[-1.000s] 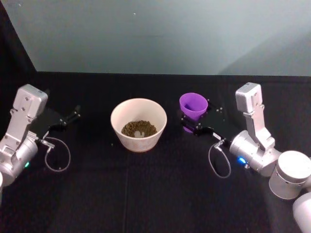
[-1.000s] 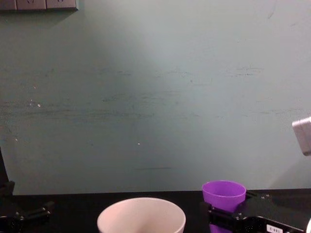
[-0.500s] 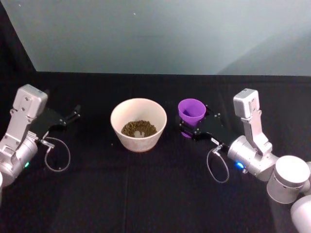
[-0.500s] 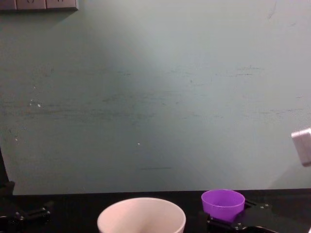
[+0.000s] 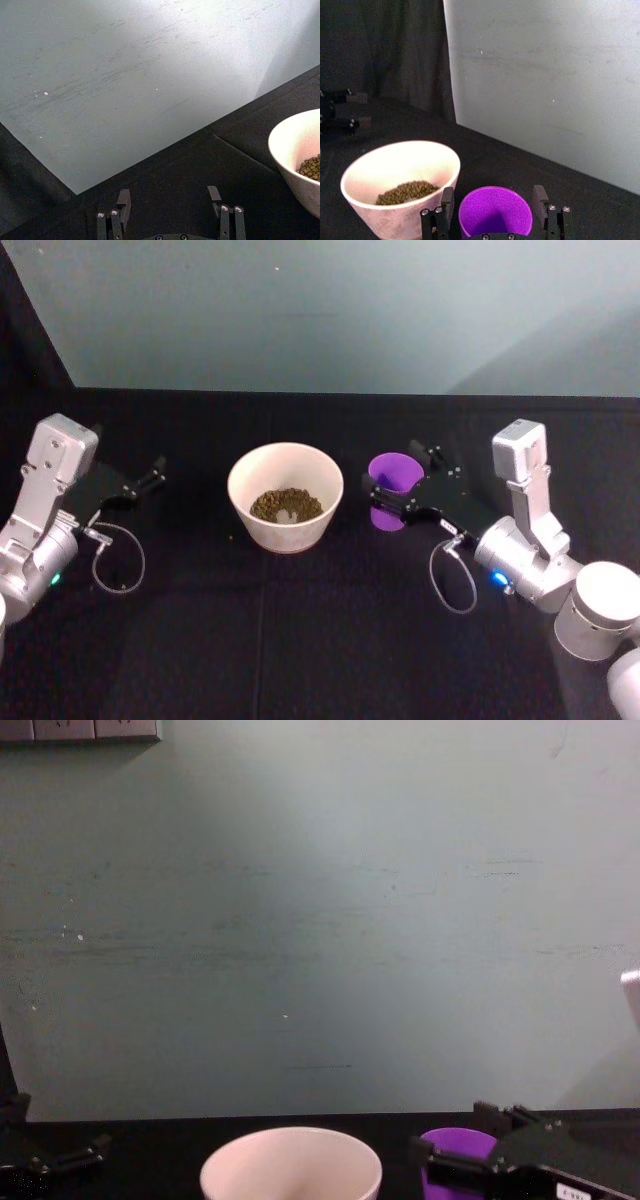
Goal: Pick up the cup and pour the mung beans from the cup into the bowl.
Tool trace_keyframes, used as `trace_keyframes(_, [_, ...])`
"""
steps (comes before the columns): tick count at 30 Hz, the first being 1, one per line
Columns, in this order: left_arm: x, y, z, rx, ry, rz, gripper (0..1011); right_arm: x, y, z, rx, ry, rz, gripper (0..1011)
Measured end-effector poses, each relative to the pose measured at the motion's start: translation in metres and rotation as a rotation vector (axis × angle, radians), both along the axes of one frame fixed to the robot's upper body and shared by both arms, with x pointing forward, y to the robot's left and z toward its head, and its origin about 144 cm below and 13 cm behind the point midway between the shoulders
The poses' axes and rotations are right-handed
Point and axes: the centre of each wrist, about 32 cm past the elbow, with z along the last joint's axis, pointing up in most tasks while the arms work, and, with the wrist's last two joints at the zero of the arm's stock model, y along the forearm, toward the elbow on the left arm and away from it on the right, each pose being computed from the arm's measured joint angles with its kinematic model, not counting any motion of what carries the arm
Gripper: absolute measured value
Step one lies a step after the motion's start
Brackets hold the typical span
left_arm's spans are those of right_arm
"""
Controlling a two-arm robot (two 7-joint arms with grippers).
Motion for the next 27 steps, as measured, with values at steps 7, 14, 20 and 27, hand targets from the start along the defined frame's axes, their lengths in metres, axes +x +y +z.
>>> trace_keyframes(7, [0.0,0.0,0.0,0.0,0.0,0.0,1000,-0.006,0.001,0.018,0.009,-0.04,-0.008,1004])
trace_keyframes(14, [0.0,0.0,0.0,0.0,0.0,0.0,1000,-0.01,0.001,0.035,0.022,-0.086,-0.014,1004])
trace_keyframes(20, [0.0,0.0,0.0,0.0,0.0,0.0,1000,-0.012,-0.006,0.044,0.028,-0.111,-0.034,1004])
trace_keyframes(27, [0.0,0.0,0.0,0.0,0.0,0.0,1000,-0.013,-0.025,0.054,0.023,-0.136,-0.096,1004])
